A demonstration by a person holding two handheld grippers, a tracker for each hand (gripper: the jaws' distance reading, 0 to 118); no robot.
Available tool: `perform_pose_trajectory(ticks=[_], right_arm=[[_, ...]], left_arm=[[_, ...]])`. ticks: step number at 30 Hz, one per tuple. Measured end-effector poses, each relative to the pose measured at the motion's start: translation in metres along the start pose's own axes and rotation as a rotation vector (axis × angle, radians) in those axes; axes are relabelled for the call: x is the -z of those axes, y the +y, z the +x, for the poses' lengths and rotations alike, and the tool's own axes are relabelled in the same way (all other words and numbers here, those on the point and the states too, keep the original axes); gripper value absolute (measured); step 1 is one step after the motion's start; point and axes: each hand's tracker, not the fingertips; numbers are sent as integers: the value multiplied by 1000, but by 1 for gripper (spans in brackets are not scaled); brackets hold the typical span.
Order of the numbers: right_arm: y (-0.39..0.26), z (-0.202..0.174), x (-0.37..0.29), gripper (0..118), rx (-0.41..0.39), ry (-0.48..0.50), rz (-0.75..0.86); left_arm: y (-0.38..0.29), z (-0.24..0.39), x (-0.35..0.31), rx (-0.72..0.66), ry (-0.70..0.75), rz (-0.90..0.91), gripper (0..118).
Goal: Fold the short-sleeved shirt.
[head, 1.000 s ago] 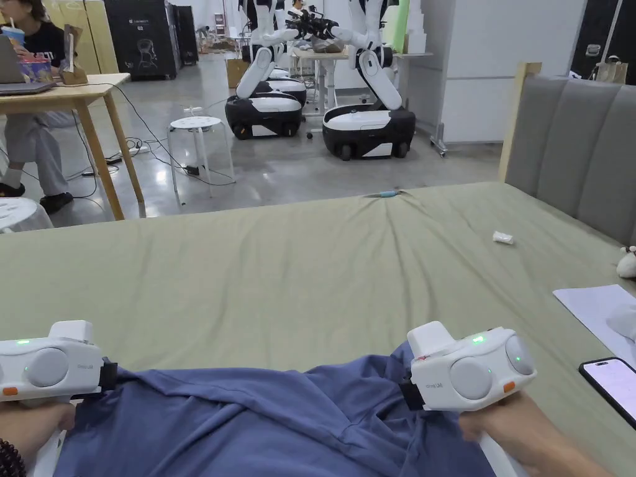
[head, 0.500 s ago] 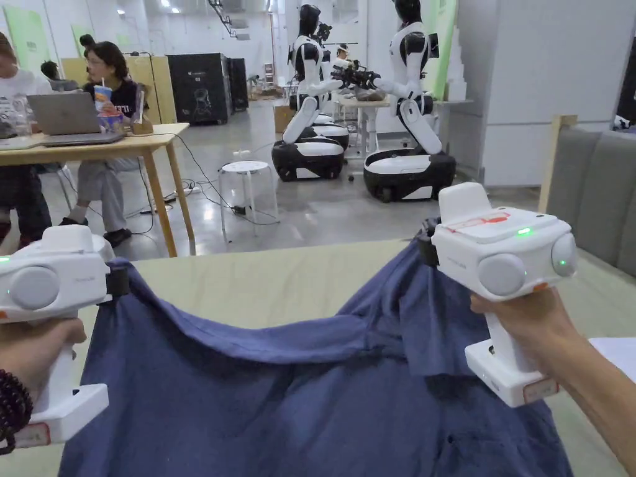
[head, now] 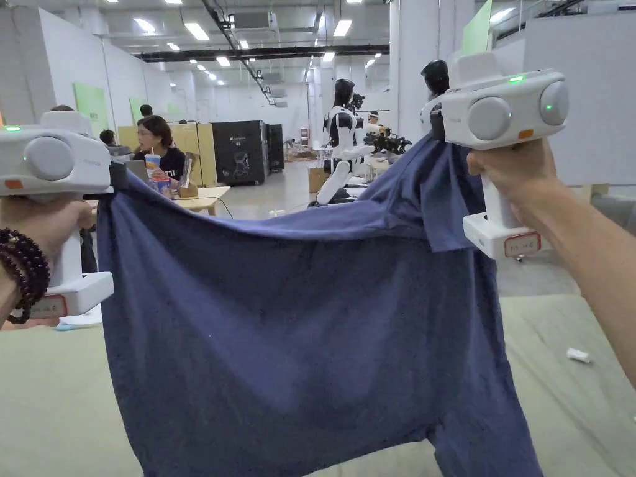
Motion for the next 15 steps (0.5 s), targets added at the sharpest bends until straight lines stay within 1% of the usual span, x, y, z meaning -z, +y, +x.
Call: perform_pose_trajectory(ticks=[2,3,4,6,10,12,15], right_arm=[[19,-2,18,2,-47,-82,8],[25,-2,23,2,-68,-101,18],[32,-2,29,2,-77,-120,29],[41,-2,36,2,-63,-141,87],[36,-7,42,2,-65,-118,56],[25,-9,55,2,-52,-112,56],[-5,-13,62,2,-33,-90,3]], left_arm=[[18,0,13,7,31,24,1],[25,1,17,14,46,32,1],[32,1,22,19,49,57,1],[44,4,27,29,59,82,1],[46,8,40,48,64,96,1],[36,7,46,35,57,98,1],[15,9,57,36,49,81,1]])
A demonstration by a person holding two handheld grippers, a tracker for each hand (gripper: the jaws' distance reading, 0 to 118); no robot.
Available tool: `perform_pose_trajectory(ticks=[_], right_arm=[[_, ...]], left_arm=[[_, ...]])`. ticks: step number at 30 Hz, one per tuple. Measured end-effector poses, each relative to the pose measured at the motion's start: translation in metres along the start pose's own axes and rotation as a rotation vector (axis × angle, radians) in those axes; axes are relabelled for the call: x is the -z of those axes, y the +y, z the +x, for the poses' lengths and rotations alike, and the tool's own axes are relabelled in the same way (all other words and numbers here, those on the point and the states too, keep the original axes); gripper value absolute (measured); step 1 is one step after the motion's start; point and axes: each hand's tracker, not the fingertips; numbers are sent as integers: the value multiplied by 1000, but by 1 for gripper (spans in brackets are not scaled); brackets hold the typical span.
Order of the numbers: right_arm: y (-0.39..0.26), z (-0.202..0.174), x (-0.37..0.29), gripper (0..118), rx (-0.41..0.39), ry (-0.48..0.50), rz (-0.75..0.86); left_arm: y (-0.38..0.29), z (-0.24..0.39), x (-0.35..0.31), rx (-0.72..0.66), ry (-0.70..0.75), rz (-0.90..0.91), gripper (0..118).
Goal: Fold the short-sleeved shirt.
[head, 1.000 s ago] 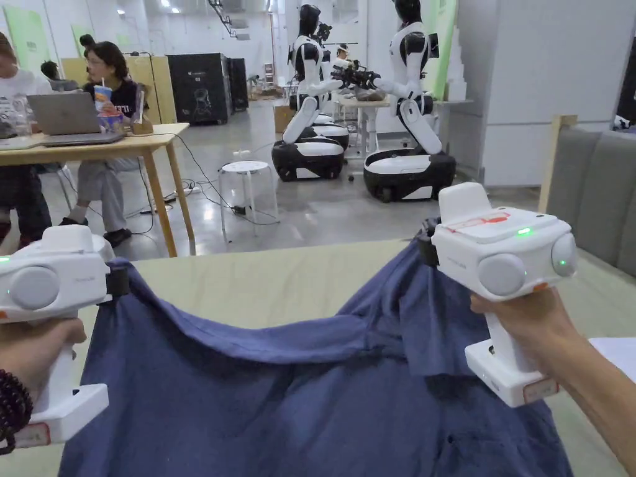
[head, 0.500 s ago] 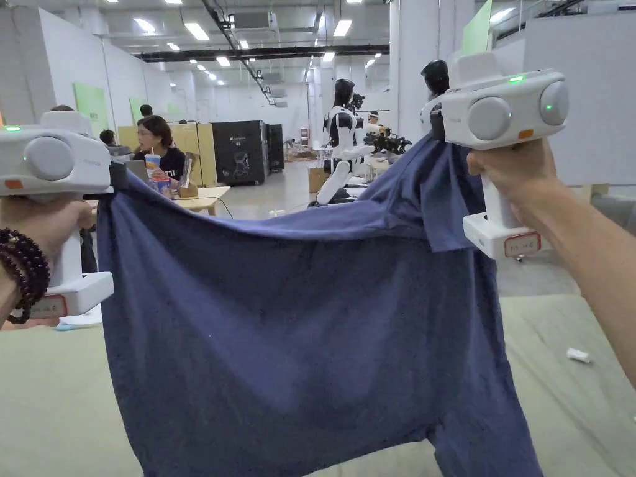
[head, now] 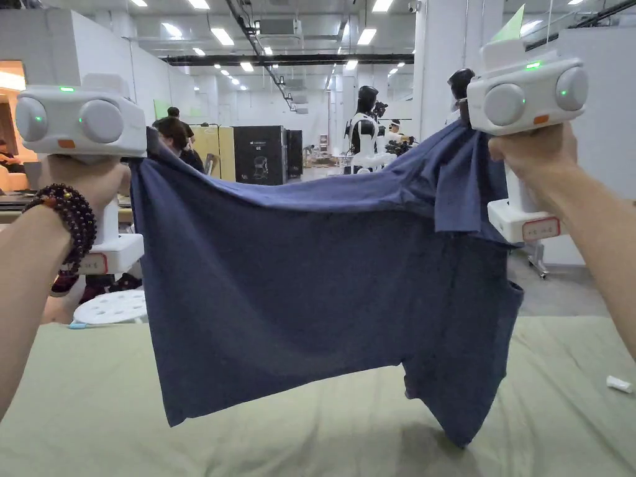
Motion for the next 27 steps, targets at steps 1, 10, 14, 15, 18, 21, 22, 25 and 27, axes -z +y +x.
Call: perform_pose_trajectory(ticks=[1,10,14,15,18,21,22,25,27], right_arm=[[-11,-1,2,2,2,3,-17],[-99,-1,27,2,63,37,-167],[-103,0,11,2,69,37,-170],[-103,3,7,2,76,41,-167],[-106,5,-6,2,82,42,-173],[-111,2,-29,2,72,33,-191],[-113,1,-36,2,79,28,-205],[-124,0,-51,2,97,34,-242],[-132,-3,-69,2,90,35,-267]], left_arm=[[-9,0,4,8,-4,-17,1],[-90,7,18,-19,-38,-139,1],[-97,6,9,-22,-50,-145,1],[-97,5,4,-23,-54,-143,1],[-103,4,-9,-22,-64,-150,1],[-114,6,-25,-22,-66,-166,1],[-118,6,-31,-28,-69,-175,1],[-133,10,-55,-28,-80,-196,1],[-145,12,-75,-36,-91,-212,1]])
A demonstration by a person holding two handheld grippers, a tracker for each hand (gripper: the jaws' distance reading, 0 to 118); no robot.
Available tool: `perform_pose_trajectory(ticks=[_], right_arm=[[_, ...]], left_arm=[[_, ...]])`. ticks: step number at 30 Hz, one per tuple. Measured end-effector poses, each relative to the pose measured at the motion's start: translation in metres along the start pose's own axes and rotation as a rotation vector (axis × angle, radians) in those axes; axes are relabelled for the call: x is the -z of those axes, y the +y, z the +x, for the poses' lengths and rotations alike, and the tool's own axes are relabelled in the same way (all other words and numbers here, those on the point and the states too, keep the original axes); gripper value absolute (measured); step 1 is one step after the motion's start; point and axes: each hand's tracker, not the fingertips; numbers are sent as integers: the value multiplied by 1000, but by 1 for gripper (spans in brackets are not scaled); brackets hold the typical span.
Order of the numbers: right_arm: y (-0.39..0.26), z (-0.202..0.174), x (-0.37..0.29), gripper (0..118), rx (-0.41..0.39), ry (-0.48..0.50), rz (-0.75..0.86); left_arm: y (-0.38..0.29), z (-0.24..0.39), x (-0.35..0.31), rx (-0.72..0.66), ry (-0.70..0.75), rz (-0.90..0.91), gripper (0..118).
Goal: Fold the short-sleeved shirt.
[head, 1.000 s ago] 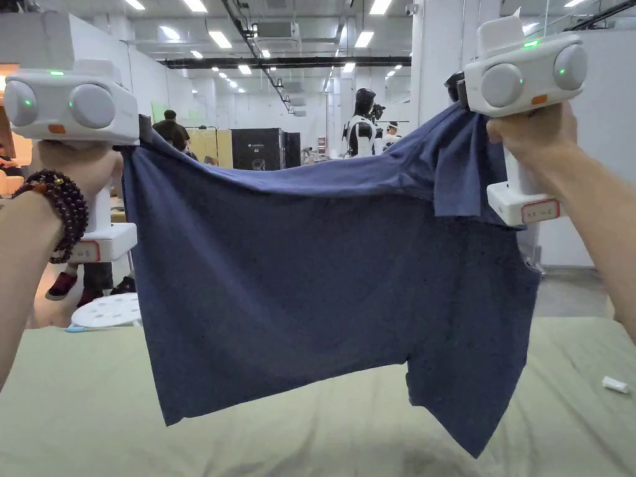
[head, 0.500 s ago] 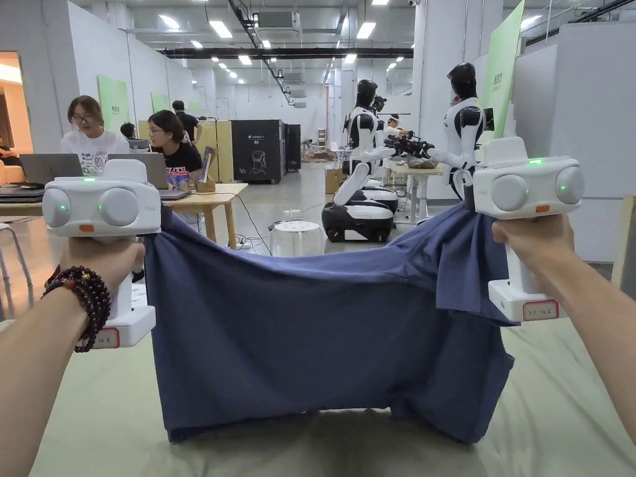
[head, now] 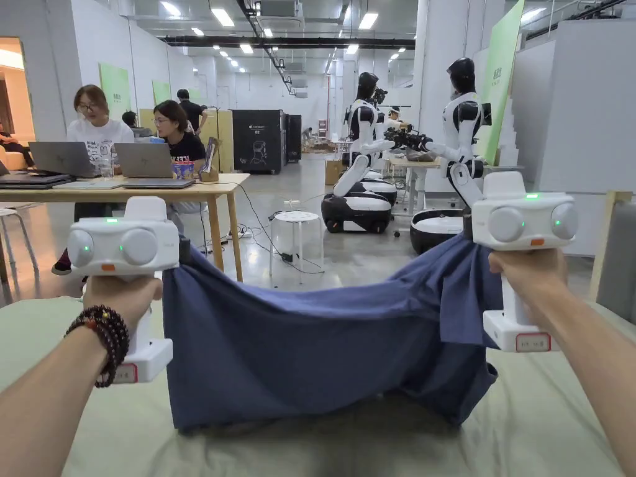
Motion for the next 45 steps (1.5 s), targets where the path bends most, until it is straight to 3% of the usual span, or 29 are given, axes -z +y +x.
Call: perform_pose_trajectory(ticks=[18,25,33,39,40,41,42,43,45], right_arm=[[-158,47,-198,2,-59,68,-174],[-239,66,-258,2,-214,88,-273],[-315,67,-270,2,-219,95,-396],[-331,67,-261,5,-215,64,-446],[-331,67,-260,23,-208,63,-453],[-332,70,-257,42,-202,66,-458],[-330,71,-257,54,-196,68,-458],[-328,71,-260,54,-189,69,-448],[-315,72,-269,117,-176,63,-424]], left_arm=[[-141,-2,-183,31,-35,-139,1],[-224,-13,-234,93,-81,-204,1],[-299,-14,-243,82,-58,-335,1],[-319,-23,-234,72,-45,-375,2],[-318,-25,-233,70,-47,-375,9],[-317,-26,-233,66,-53,-374,26],[-314,-27,-234,65,-60,-369,26],[-312,-29,-232,64,-60,-368,35],[-307,-33,-231,64,-68,-361,97]])
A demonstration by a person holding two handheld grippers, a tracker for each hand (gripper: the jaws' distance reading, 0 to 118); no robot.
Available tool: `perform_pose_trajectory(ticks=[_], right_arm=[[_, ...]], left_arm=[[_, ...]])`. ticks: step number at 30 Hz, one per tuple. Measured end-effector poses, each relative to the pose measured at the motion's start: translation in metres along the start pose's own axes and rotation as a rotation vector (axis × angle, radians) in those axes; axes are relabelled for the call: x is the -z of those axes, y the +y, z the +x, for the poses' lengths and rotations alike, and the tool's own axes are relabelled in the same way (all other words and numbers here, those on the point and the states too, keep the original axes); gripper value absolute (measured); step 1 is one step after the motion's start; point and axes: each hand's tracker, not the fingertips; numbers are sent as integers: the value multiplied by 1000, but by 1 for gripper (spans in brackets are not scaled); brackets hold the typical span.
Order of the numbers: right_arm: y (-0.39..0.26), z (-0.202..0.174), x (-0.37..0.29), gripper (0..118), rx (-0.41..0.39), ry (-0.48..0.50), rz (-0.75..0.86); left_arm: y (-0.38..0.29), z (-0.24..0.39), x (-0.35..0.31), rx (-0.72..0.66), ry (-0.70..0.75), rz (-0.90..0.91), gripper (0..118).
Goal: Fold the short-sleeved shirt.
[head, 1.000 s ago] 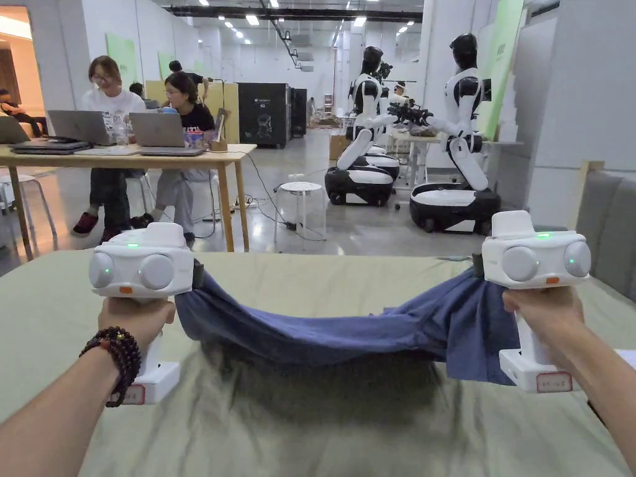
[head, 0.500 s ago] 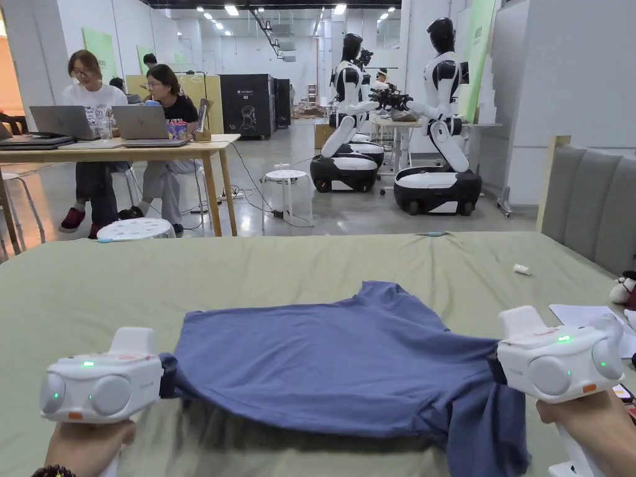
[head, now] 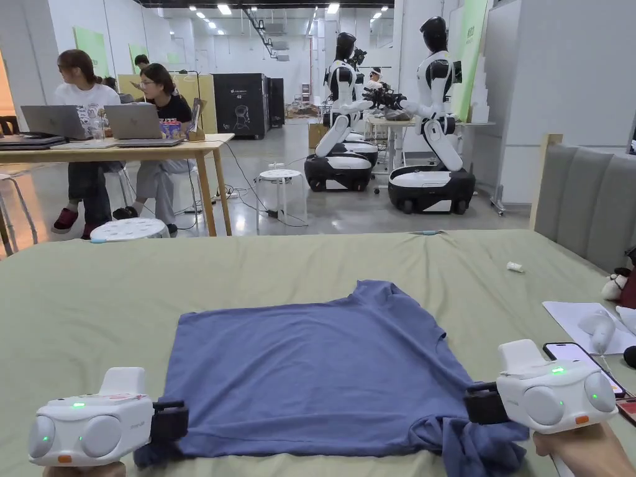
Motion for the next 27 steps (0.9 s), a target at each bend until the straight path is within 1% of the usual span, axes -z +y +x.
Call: perform_pose_trajectory(ticks=[1,2,3,4,5,6,7,8,9,10,11,12,14,16,18,19,20,22,24,27], right_arm=[[8,-3,-12,114,7,-20,61],[13,-6,-15,109,1,-13,44],[21,-10,-18,110,-4,-18,41],[21,-5,-15,110,-6,-27,40],[25,-7,-16,105,-16,-28,38],[30,-12,-16,93,-35,-24,34],[32,-18,-16,66,-40,-26,36],[32,-23,-9,39,-37,-43,34],[33,-27,-5,17,-43,-51,34],[33,-31,-1,4,-42,-54,34],[34,-33,2,2,-33,-62,35],[36,-37,6,0,-39,-43,41],[37,-39,10,0,-12,-33,29],[36,-39,4,0,5,-34,49],[33,-42,-3,0,-8,-23,46],[32,-43,-4,0,-14,-24,45],[34,-42,3,0,-14,-20,24],[34,-42,3,0,-14,-14,23],[34,-41,10,0,-11,-5,15],[34,-41,14,0,-8,-1,11]], left_arm=[[2,0,-3,1,2,18,118],[5,3,-10,3,11,70,118],[10,4,-11,14,8,62,117],[15,6,-11,19,12,60,113],[18,8,-12,25,23,64,102],[17,15,-20,42,55,86,79],[19,17,-20,51,71,95,35],[20,19,-17,51,77,97,9],[20,19,-14,46,91,96,0],[20,24,-17,38,99,95,0],[20,24,-16,20,91,81,0],[20,24,-13,-16,70,48,0],[18,25,-14,-53,62,26,0],[17,26,-16,-43,58,24,0],[15,25,-18,-28,62,25,0],[15,24,-19,-25,64,21,5],[15,22,-21,-31,67,13,25],[15,18,-22,-64,41,-45,79],[11,16,-19,-68,22,-112,80],[0,19,-13,-9,29,-136,80]])
